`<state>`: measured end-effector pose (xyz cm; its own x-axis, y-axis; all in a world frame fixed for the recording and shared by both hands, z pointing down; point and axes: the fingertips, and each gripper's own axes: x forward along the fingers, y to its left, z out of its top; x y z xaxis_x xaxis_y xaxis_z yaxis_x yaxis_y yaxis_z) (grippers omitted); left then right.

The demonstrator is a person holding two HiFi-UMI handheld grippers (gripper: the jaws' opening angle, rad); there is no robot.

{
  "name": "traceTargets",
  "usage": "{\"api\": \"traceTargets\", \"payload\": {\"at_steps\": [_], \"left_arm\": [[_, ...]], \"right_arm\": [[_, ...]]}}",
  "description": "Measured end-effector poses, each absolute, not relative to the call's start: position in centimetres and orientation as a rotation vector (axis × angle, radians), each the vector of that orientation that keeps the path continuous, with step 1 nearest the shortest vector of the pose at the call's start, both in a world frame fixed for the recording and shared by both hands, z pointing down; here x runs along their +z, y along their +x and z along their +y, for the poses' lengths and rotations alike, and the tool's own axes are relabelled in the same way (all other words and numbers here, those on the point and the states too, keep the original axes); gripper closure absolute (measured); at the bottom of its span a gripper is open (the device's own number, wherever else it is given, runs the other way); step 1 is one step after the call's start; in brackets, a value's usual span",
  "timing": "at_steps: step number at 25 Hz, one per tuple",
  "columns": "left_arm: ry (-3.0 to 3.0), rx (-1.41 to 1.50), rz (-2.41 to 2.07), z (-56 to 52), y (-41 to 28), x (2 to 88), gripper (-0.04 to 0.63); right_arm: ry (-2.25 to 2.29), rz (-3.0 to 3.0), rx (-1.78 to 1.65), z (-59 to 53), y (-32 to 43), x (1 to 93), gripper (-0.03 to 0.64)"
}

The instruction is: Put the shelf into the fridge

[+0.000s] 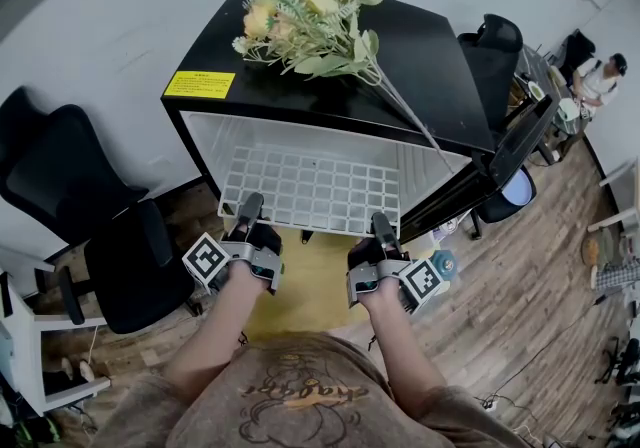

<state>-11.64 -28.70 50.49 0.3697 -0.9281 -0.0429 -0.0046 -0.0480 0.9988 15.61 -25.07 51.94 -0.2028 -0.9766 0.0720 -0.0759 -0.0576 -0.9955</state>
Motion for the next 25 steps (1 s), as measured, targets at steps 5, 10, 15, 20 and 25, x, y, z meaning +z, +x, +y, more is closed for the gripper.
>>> {"api": "traceTargets", "payload": {"at_steps": [5, 10, 15, 20, 25], "left_arm": [[1.398, -0.976, -0.914, -29.3, -11.7, 50.6, 0.546], [1.397, -0.955, -0.923, -30.5, -11.5, 50.5, 0.546], [1.385, -0.950, -0.929, -31.8, -11.2, 50.5, 0.546], [1.382, -0.947, -0.929, -32.4, -11.1, 50.5, 0.546], [1.380, -0.953, -0.918, -32.7, -11.1, 50.5, 0.546]], "right_arm": [[-1.200, 1.373, -1.374, -25.7, 15.6, 51.8, 0.589], [-1.203, 1.369, -1.373, -26.8, 15.9, 51.8, 0.589], [-1.196, 1.370, -1.375, -28.2, 16.0, 51.6, 0.589], [-1.212, 1.358, -1.363, -28.7, 16.1, 51.7, 0.589], [-1.212, 1.368, -1.354, -29.1, 16.1, 51.6, 0.588]]}}
